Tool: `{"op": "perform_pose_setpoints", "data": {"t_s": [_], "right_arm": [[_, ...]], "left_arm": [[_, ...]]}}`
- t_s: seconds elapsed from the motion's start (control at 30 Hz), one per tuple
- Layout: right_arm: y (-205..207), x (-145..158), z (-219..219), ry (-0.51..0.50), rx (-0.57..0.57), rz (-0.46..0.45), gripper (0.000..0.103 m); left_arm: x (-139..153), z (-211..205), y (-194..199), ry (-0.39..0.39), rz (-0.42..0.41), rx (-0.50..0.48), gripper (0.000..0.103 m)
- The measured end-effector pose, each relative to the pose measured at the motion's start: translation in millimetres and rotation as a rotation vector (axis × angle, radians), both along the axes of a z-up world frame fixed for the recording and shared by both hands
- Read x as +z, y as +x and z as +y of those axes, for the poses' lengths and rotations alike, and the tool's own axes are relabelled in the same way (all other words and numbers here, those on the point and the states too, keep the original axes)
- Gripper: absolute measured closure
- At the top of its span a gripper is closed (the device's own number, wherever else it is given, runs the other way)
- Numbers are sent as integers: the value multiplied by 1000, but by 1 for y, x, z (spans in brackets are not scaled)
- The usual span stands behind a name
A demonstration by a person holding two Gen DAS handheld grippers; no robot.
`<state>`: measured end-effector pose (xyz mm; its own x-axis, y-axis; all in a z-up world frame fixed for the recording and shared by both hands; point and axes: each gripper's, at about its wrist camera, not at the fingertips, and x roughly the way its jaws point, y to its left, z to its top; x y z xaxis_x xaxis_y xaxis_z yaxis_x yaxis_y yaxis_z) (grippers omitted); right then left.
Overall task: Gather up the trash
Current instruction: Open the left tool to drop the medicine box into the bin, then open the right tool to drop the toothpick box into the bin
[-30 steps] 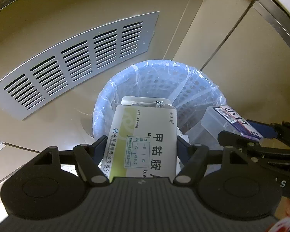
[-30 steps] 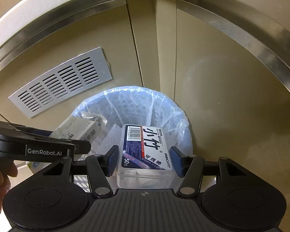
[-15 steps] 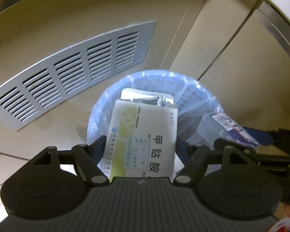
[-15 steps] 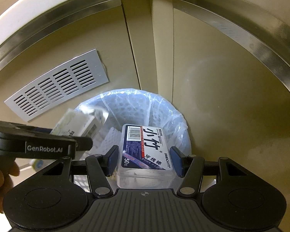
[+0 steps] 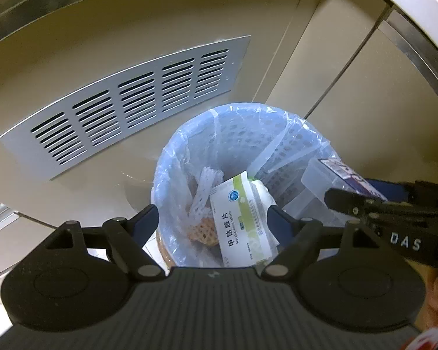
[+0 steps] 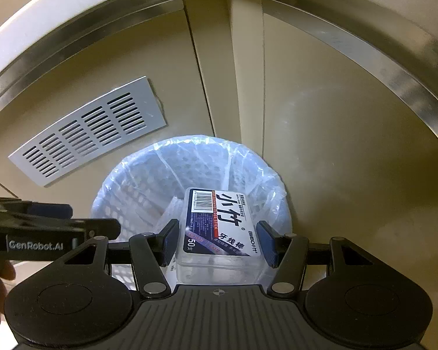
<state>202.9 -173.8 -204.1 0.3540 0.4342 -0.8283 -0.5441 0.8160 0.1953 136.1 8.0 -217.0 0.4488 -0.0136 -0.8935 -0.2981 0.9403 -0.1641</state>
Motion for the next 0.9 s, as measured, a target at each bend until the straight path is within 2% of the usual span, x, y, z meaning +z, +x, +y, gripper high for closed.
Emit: {"op": "perform_pose_setpoints", "data": {"t_s": [0.9], "right_arm": [[-1, -5, 11, -1, 0, 20, 46]], "left_arm": [[3, 2, -3, -2, 16, 17, 27]]}}
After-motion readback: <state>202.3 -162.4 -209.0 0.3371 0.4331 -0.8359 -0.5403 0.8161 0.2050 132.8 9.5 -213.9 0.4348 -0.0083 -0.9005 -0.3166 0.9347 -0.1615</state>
